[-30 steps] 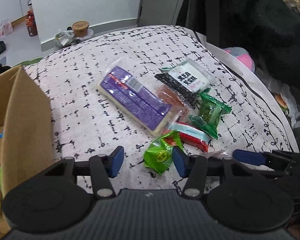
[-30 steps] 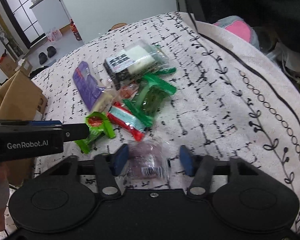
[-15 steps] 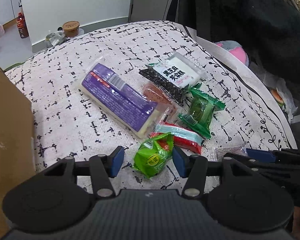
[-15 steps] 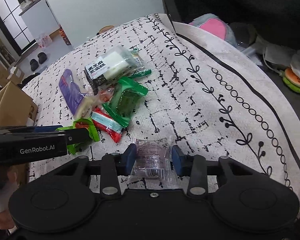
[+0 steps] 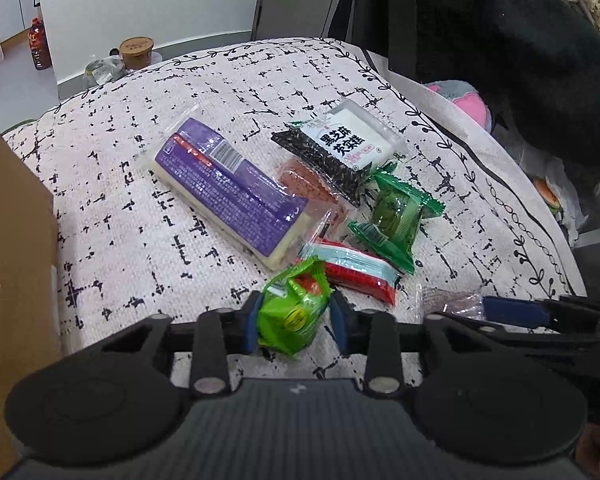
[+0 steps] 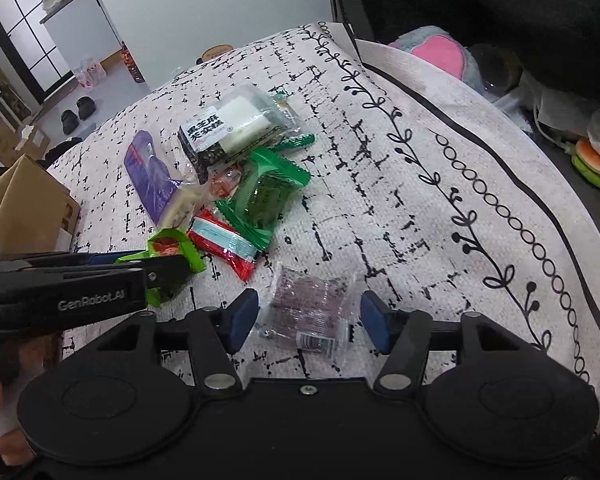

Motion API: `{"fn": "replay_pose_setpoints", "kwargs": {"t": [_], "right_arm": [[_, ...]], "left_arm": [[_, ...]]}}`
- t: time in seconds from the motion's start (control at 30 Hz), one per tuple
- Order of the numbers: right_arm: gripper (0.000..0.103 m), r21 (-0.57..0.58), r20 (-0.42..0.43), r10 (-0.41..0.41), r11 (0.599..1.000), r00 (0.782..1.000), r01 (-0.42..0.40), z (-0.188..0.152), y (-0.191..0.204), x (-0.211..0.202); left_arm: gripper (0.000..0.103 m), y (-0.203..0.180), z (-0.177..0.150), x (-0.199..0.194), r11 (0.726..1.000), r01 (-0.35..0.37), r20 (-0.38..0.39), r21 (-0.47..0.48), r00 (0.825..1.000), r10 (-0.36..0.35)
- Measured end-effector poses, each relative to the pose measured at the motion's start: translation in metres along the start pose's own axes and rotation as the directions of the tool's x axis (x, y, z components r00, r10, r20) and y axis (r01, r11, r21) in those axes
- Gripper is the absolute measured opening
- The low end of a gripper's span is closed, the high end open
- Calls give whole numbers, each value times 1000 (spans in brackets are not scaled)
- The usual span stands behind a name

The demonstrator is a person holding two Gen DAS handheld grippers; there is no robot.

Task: Organize snacks
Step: 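Grasp the clear candy bag with the right tool while the left grasps a green snack pack, then lift both held snacks and carry them over the cardboard box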

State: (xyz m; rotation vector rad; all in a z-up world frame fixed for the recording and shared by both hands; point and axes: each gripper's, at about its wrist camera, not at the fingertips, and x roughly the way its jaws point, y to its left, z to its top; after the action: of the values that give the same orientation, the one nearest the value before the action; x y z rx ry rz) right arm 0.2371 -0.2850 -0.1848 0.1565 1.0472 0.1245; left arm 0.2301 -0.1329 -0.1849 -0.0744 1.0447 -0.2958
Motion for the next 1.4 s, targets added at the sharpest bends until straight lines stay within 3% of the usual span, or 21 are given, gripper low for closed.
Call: {"fn": "replay_pose_setpoints", "kwargs": {"t": [0.2, 0.27, 0.3, 0.43, 1.03, 1.4], "right_arm": [[67, -34, -1, -52, 998, 999, 52, 0, 14, 10], [59, -28, 11, -76, 997, 997, 76, -1, 17, 10], [47, -40, 16, -94, 995, 995, 95, -1, 19, 10], [39, -47, 17, -80, 996, 997, 81, -2, 21, 7], [38, -60, 113, -6, 998, 994, 13, 4, 52, -31], [38, -95, 165, 30, 995, 986, -14, 8, 81, -53]], "left_arm": [[27, 2, -4, -6, 1000, 2, -3, -7, 1000, -2], [26, 3, -4, -8, 1000, 4, 0, -7, 1000, -4], [26, 3, -5, -10, 1000, 5, 3, -7, 1000, -4], [25, 6, -4, -18, 1000, 4, 16, -7, 1000, -4], [25, 22, -7, -76, 1000, 6, 131, -11, 991, -4], [25, 39, -3, -117, 1000, -2, 222, -29, 975, 8]]}}
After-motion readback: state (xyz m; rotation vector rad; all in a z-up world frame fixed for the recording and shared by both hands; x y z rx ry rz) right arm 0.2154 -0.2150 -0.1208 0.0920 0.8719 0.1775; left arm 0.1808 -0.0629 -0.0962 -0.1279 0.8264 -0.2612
